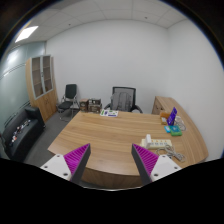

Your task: Unplug charger

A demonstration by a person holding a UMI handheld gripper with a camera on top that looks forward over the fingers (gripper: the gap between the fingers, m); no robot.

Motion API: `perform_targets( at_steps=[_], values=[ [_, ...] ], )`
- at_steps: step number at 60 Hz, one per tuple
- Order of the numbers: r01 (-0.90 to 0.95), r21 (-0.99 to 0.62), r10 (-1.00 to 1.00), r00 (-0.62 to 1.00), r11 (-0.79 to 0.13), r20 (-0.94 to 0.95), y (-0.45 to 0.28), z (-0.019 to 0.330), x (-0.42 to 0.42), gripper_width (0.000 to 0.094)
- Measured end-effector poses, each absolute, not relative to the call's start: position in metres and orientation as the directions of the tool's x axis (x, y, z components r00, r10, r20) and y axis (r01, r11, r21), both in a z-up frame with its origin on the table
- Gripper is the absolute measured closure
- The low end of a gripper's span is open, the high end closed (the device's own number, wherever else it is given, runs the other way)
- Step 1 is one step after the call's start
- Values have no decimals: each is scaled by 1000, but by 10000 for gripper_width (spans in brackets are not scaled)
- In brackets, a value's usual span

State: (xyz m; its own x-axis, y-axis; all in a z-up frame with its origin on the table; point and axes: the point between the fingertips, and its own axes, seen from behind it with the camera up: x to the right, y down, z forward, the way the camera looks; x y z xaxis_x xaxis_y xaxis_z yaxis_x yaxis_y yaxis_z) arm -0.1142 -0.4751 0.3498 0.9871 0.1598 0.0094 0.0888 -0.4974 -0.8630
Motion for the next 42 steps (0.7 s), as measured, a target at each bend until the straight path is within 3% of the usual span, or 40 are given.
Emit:
perform_targets(
  at_steps=[13,30,42],
  values=[
    [77,-833,140,990,-548,0,-476,308,-95,78],
    [22,-764,16,1000,-644,16,-452,183,-14,73],
    [0,-803,-65,997,-596,48,-363,123,51,77]
  ],
)
